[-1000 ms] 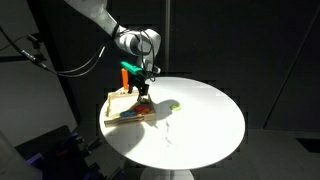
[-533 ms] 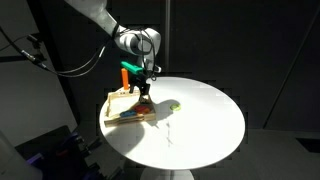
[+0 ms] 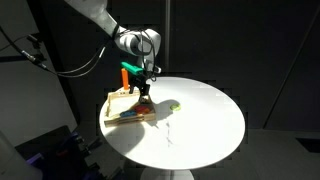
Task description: Put the small dark green ring in the box, then remove the big blue ring from the box
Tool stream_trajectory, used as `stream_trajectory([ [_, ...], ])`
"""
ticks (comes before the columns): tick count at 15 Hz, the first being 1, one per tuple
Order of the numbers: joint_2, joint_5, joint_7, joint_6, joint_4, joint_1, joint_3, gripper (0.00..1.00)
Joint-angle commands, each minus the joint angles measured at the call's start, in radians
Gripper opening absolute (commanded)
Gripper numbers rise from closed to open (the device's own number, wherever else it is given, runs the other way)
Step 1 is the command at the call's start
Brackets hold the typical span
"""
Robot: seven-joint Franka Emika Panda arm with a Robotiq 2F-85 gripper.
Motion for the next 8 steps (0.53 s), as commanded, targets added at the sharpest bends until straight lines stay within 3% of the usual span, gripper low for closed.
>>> stream_trajectory([
  [1,-0.012,-0.01,0.003,0.02,-0.013,0.02,-0.004,1.0],
  [8,-0.031,-0.069,0.029,0.102,-0.089,0.064,-0.007,1.0],
])
